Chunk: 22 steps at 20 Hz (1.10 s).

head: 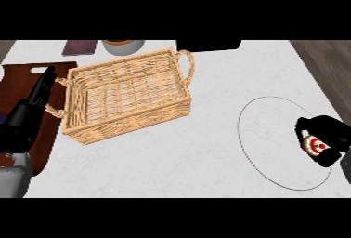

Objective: Pick the cupcake from the placemat and place it in the basket

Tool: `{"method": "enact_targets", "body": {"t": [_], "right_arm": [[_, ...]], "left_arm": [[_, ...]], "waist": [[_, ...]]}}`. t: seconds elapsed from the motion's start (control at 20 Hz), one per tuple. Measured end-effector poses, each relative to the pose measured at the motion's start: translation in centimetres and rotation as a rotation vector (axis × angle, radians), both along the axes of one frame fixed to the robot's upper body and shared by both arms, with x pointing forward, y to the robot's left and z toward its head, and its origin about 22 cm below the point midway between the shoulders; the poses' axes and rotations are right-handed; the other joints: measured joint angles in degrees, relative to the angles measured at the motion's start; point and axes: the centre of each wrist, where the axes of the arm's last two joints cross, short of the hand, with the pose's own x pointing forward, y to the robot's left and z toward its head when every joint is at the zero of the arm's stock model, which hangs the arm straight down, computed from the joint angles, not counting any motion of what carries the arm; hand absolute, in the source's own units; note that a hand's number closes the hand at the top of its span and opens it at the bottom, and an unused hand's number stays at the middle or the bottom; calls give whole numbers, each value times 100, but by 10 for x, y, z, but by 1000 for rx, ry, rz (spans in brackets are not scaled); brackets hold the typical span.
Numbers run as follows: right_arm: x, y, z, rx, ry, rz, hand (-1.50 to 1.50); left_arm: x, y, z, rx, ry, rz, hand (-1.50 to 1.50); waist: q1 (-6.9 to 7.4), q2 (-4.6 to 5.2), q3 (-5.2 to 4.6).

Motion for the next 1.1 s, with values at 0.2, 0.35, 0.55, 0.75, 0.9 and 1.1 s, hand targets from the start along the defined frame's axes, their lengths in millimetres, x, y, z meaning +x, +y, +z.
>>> {"method": "enact_targets", "body": {"t": [0.2,0.35,0.55,0.75,0.9,1.1], "right_arm": [[-19,-18,-13,-6,-50,-341,150],[-20,-17,-13,7,-159,-545,150],[-1,3,5,110,-393,-735,150],[26,45,36,276,-635,-840,150],[43,82,65,378,-791,-878,150],[59,143,108,504,-936,-890,150]], "left_arm": [[-6,12,-6,4,31,59,0],[-11,19,-10,8,52,95,0],[-17,26,-17,8,82,127,0],[-19,27,-19,8,96,130,0],[-19,25,-20,7,96,113,0],[-16,18,-18,6,82,73,0]], "waist": [[-518,-150,-25],[-720,-254,-28],[-770,-372,-25],[-627,-407,-25],[-448,-375,-36],[-183,-292,-45]]}}
